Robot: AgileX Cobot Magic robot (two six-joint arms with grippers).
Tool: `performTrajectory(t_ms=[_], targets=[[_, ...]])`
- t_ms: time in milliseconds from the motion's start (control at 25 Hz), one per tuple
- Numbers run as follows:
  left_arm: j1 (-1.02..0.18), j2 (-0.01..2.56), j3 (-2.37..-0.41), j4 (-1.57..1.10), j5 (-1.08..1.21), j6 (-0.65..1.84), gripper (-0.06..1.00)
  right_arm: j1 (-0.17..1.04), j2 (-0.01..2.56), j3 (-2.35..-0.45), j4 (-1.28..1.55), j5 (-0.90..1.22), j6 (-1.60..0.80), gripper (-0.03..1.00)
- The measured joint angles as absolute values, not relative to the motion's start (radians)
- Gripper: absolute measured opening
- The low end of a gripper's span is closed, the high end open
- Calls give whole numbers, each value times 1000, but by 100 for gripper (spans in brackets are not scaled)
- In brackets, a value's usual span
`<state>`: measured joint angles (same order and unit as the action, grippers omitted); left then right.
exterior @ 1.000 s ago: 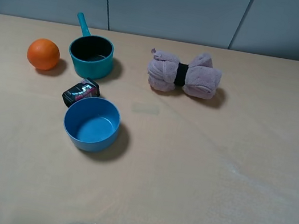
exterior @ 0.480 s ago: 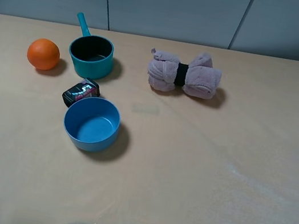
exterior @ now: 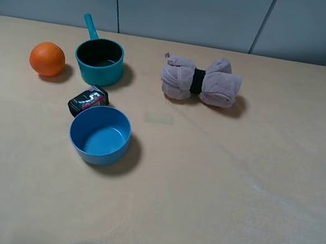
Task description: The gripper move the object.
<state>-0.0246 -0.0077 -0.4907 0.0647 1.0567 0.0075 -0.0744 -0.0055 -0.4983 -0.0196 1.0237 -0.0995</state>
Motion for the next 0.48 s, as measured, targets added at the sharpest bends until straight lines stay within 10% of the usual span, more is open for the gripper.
performTrajectory(t_ms=[480], targets=[[-25, -8, -491, 65, 1057, 8, 83, -74, -6, -498, -20, 1024, -100, 69]])
